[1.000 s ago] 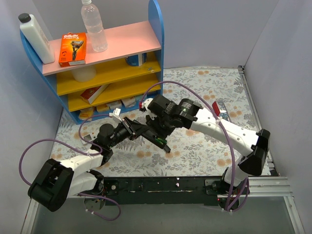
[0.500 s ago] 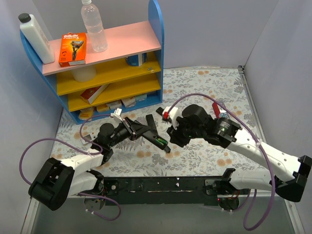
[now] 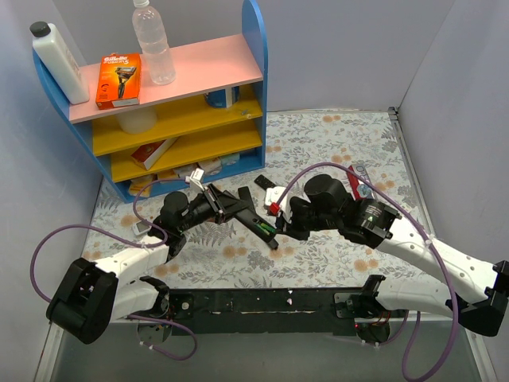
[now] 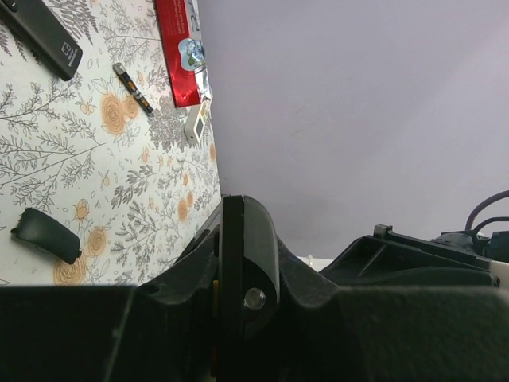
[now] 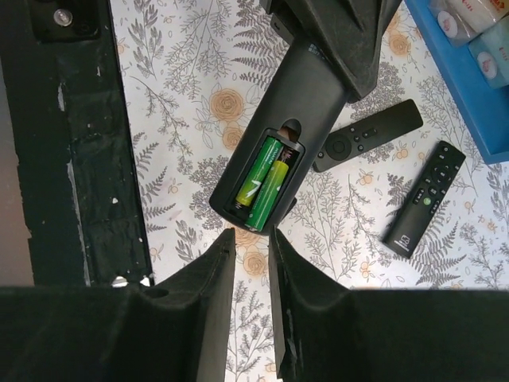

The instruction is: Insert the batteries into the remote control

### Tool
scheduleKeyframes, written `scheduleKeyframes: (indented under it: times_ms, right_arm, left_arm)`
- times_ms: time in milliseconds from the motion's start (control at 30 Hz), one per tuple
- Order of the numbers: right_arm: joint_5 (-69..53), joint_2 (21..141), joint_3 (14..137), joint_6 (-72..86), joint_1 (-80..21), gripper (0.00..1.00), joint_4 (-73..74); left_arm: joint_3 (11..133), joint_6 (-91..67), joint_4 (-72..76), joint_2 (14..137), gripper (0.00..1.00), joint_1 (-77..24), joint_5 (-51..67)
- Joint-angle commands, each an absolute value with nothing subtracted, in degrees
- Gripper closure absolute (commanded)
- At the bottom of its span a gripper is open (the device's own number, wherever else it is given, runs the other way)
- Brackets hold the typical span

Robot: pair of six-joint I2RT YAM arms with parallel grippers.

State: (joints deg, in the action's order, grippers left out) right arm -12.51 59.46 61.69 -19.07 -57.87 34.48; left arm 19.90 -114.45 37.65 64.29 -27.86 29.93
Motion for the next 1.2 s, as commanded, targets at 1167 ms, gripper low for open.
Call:
scheduleKeyframes:
  times_ms: [1167]
  right_arm:
    - [-12.6, 64.9, 66.4, -27.6, -57.2, 0.66, 39.9]
  left_arm:
    - [26.0, -114.9, 36.5, 65.7, 1.00, -27.5, 33.7]
